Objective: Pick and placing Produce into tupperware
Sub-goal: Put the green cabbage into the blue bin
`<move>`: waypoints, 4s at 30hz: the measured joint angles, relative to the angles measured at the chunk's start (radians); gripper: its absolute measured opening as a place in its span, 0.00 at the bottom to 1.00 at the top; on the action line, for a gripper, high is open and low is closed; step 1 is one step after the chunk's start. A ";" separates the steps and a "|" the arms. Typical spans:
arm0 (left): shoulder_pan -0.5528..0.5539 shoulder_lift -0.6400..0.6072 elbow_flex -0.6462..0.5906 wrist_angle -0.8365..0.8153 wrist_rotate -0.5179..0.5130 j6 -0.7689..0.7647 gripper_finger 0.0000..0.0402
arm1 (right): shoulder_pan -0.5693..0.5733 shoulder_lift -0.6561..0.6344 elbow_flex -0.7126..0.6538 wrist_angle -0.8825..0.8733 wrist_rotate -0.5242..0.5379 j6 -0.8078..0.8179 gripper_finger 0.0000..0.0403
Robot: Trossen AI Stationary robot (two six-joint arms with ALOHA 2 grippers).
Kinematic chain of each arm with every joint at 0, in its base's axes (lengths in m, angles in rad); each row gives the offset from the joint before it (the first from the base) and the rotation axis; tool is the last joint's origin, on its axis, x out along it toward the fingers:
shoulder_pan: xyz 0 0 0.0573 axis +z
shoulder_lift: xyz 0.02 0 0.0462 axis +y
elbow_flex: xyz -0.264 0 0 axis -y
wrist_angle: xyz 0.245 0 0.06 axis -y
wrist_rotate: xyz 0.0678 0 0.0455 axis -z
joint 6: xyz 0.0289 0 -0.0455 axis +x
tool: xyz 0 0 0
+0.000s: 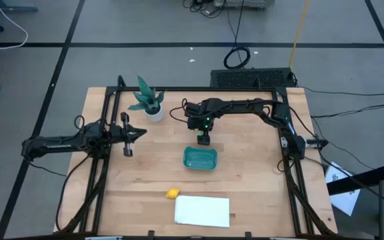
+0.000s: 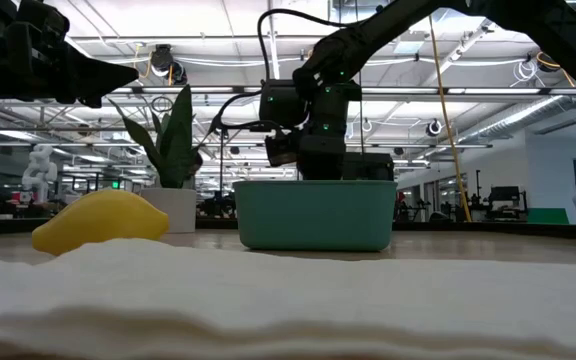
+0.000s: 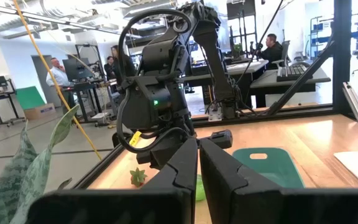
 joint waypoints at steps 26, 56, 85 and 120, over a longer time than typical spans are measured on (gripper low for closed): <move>0.000 0.000 0.000 0.000 0.000 -0.017 0.06 | -0.002 0.000 0.000 0.006 -0.001 0.138 0.75; 0.000 0.000 0.000 0.000 0.000 -0.015 0.06 | -0.001 -0.002 0.001 0.000 -0.001 0.066 0.56; 0.000 0.000 0.000 0.000 0.000 -0.019 0.06 | 0.010 -0.002 0.001 -0.033 -0.003 -0.038 0.76; 0.000 0.000 0.000 0.000 0.000 -0.018 0.06 | 0.040 -0.200 0.011 -0.001 0.052 -0.532 0.83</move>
